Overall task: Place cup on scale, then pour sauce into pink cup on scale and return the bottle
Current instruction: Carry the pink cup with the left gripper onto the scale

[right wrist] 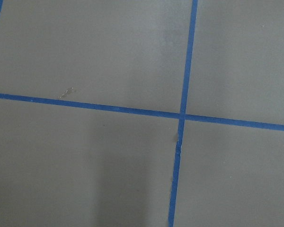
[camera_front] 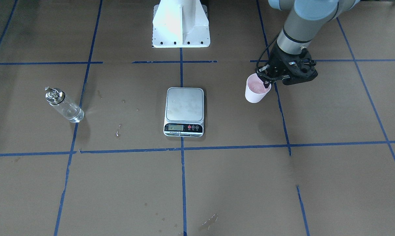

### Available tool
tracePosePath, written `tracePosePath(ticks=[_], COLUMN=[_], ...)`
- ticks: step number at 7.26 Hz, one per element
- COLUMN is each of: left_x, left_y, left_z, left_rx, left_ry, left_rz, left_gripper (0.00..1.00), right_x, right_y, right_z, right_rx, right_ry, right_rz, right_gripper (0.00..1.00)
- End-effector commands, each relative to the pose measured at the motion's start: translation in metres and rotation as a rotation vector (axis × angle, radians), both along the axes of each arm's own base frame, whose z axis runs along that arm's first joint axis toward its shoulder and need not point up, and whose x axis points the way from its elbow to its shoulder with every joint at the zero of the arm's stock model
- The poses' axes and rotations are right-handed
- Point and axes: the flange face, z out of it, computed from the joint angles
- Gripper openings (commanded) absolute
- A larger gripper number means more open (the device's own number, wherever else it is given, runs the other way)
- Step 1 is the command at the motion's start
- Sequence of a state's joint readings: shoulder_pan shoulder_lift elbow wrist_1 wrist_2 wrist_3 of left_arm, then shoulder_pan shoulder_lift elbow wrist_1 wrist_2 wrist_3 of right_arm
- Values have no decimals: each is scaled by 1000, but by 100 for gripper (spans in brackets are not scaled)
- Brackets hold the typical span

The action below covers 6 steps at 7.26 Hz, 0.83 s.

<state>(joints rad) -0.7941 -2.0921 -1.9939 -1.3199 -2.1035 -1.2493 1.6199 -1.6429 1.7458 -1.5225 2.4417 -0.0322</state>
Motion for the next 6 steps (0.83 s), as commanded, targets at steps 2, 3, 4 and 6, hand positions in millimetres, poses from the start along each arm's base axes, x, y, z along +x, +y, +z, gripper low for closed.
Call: tracePosePath(ticks=[2,3,4,6], left_x=[114,149,182,197], left_y=[-25,-17,-23,-10], left_z=[-89,-89,-83,-77], left_rx=[-208,-226,-227,-231], left_ry=[57,99,82,68], left_rz=[-115,-126,-150,-136], left_gripper=[0,0,0,0], right_x=[0,0,0,0], right_y=[0,-1,-1,-1], right_z=[-5,-6,-6,-5], right_rx=[11,14,14,11], right_ry=[2,2,2,2], right_rz=[-1,-1,-1,0], right_gripper=[100,100,100,100])
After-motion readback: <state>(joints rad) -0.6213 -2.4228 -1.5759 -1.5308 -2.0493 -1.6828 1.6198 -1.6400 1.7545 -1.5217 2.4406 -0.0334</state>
